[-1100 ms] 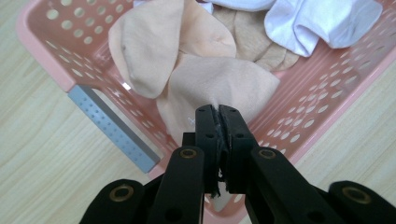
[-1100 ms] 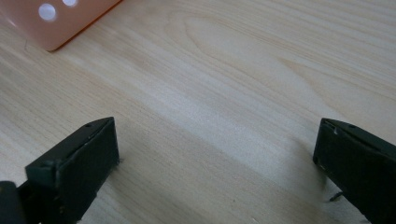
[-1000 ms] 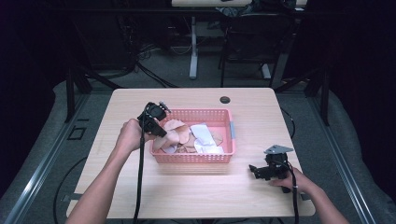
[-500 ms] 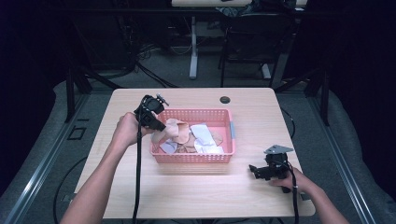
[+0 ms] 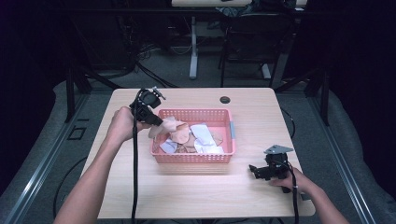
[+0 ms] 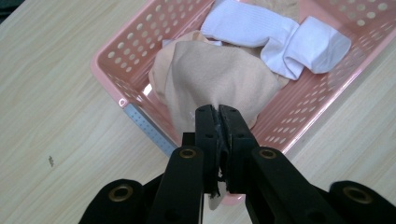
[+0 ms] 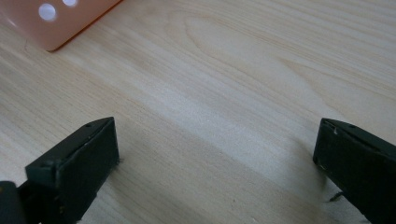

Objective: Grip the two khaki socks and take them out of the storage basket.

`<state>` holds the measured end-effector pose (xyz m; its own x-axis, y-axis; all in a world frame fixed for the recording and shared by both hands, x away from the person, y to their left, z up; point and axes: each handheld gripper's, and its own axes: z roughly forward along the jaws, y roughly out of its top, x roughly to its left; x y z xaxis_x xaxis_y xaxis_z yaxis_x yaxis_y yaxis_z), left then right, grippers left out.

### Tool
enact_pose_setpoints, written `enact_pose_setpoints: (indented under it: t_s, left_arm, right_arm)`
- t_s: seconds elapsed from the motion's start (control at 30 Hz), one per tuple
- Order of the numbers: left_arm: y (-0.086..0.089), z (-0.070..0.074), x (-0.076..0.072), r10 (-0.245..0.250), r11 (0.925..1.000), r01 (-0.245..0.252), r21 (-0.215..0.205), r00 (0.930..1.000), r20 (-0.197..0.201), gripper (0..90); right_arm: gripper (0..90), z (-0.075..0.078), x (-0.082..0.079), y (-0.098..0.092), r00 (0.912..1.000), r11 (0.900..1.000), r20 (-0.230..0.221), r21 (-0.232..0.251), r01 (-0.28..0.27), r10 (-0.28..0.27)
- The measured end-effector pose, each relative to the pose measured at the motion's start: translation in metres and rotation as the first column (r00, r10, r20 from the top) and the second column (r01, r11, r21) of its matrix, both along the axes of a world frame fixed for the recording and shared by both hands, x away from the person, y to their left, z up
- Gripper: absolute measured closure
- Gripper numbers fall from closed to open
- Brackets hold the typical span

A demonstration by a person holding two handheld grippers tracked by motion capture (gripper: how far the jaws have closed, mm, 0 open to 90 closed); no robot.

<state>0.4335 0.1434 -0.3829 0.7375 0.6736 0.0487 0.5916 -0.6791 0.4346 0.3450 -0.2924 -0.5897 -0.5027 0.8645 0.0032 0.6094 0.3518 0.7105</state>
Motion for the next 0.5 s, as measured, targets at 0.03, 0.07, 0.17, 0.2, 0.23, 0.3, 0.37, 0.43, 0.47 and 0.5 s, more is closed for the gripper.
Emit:
enact_pose_setpoints:
  t_s: [0.03, 0.07, 0.17, 0.2, 0.23, 0.3, 0.37, 0.43, 0.47, 0.5]
  left_arm:
    - [0.001, 0.002, 0.0, 0.0, 1.0, 0.0, 0.002, 1.0, 0.002, 86.7]
    - [0.002, 0.004, 0.0, 0.002, 1.0, -0.002, 0.004, 1.0, 0.004, 86.7]
    - [0.005, 0.008, -0.001, 0.007, 1.0, -0.007, 0.0, 0.9999, 0.01, 86.6]
    - [0.007, 0.01, -0.001, 0.007, 1.0, -0.007, 0.0, 0.9999, 0.012, 86.6]
    - [0.008, 0.012, -0.001, 0.01, 1.0, -0.01, -0.002, 0.9998, 0.016, 86.6]
    - [0.011, 0.015, -0.002, 0.016, 0.9999, -0.016, -0.007, 0.9996, 0.022, 86.6]
    - [0.013, 0.017, -0.002, 0.019, 0.9998, -0.019, -0.008, 0.9995, 0.026, 86.6]
    - [0.016, 0.019, -0.003, 0.025, 0.9996, -0.025, -0.01, 0.9993, 0.029, 86.6]
    - [0.018, 0.019, -0.003, 0.029, 0.9995, -0.029, -0.011, 0.9991, 0.03, 86.6]
    - [0.02, 0.02, -0.003, 0.031, 0.9995, -0.031, -0.011, 0.9991, 0.031, 86.6]
  right_arm:
    - [0.0, 0.0, 0.0, 0.0, 1.0, 1.0, 0.0, -0.001, 0.0, 0.0]
    - [0.0, 0.0, 0.0, 0.0, 1.0, 1.0, 0.0, 0.0, 0.0, 0.0]
    - [0.0, 0.0, 0.0, 0.0, 1.0, 1.0, 0.0, 0.0, 0.0, 0.0]
    - [0.0, 0.0, 0.0, 0.0, 1.0, 1.0, 0.0, 0.0, 0.0, 0.0]
    - [0.0, 0.0, 0.0, 0.0, 1.0, 1.0, 0.0, 0.0, 0.0, 0.0]
    - [0.0, 0.0, 0.0, 0.0, 1.0, 1.0, 0.0, 0.0, 0.0, 0.0]
    - [0.0, 0.0, 0.0, 0.0, 1.0, 1.0, 0.0, 0.0, 0.0, 0.0]
    - [0.0, 0.0, 0.0, 0.0, 1.0, 1.0, 0.0, 0.0, 0.0, 0.0]
    - [0.0, 0.0, 0.0, 0.0, 1.0, 1.0, 0.0, 0.0, 0.0, 0.0]
    - [0.0, 0.0, 0.0, 0.0, 1.0, 1.0, 0.0, 0.0, 0.0, 0.0]
